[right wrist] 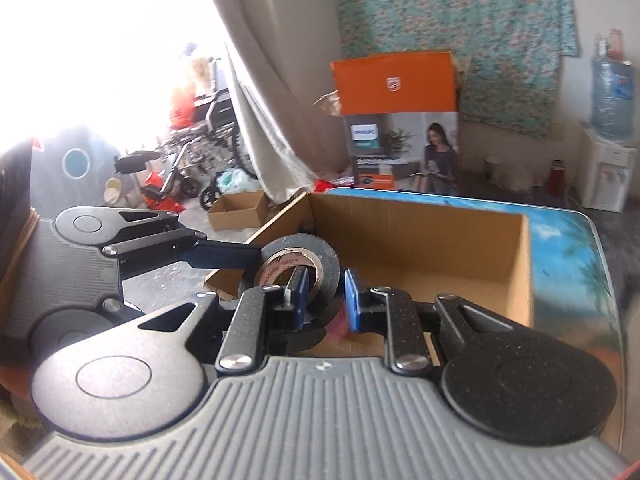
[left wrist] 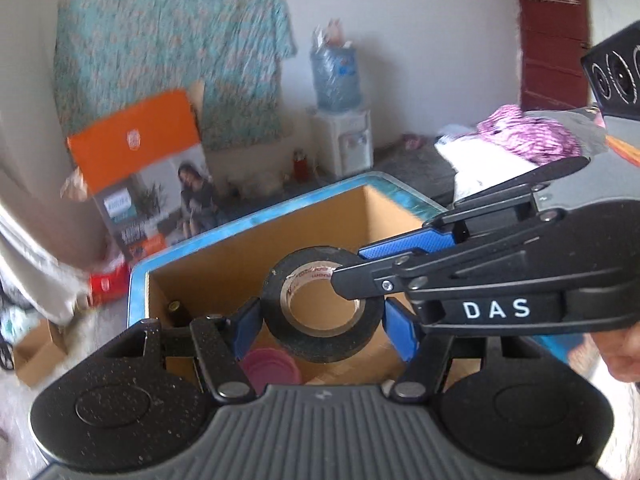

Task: Organize rigid objects
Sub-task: 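Carry the tape roll into the cardboard box and open the right gripper, then withdraw the right gripper from the box back over the table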

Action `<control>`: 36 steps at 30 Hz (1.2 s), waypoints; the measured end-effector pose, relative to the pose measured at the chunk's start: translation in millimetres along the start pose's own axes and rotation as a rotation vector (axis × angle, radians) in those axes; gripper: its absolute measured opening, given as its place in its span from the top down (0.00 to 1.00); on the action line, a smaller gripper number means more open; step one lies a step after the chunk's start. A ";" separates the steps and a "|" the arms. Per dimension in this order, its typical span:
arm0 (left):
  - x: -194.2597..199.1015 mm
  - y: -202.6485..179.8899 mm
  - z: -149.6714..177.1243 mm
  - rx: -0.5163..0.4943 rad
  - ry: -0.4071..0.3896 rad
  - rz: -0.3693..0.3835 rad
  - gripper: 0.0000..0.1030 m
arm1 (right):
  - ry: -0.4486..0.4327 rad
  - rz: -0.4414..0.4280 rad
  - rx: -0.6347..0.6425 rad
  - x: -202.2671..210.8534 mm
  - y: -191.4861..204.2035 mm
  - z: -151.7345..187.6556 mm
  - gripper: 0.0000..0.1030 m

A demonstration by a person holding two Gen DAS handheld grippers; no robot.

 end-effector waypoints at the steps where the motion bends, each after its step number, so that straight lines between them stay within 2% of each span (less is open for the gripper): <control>1: -9.5 9.8 -3.3 0.017 0.024 0.010 0.35 | 0.026 -0.014 -0.008 -10.3 -5.3 -10.1 0.82; 8: -89.3 67.9 -12.3 0.133 0.225 0.070 0.35 | 0.234 -0.063 -0.112 -98.6 -44.4 -58.2 0.82; 13: -140.0 87.2 -7.4 0.162 0.337 0.086 0.35 | 0.343 -0.054 -0.179 -157.4 -68.7 -60.6 0.82; 18: -173.7 97.5 0.9 0.157 0.418 0.080 0.35 | 0.421 -0.050 -0.237 -203.5 -81.6 -45.3 0.82; 24: -193.4 100.7 9.1 0.144 0.473 0.059 0.35 | 0.478 -0.053 -0.304 -245.6 -89.7 -33.3 0.80; 29: -197.0 100.8 6.9 0.137 0.474 0.037 0.28 | 0.493 -0.071 -0.358 -265.9 -95.4 -25.6 0.79; 33: -189.2 98.5 2.7 0.130 0.456 0.029 0.26 | 0.475 -0.076 -0.372 -263.7 -96.2 -28.1 0.77; 36: -173.9 98.7 -4.2 0.140 0.415 0.034 0.24 | 0.428 -0.075 -0.360 -244.7 -92.8 -37.0 0.75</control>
Point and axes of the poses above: each gripper's, at about its wrist camera, not at the fingertips, and x roughly against the way its jaws point, y to its left, z to its underside, the point moved 3 cm from there along -x, roughly the way its jaws point, and after that the axes turned 6 degrees about -x, right-handed, at the moved point
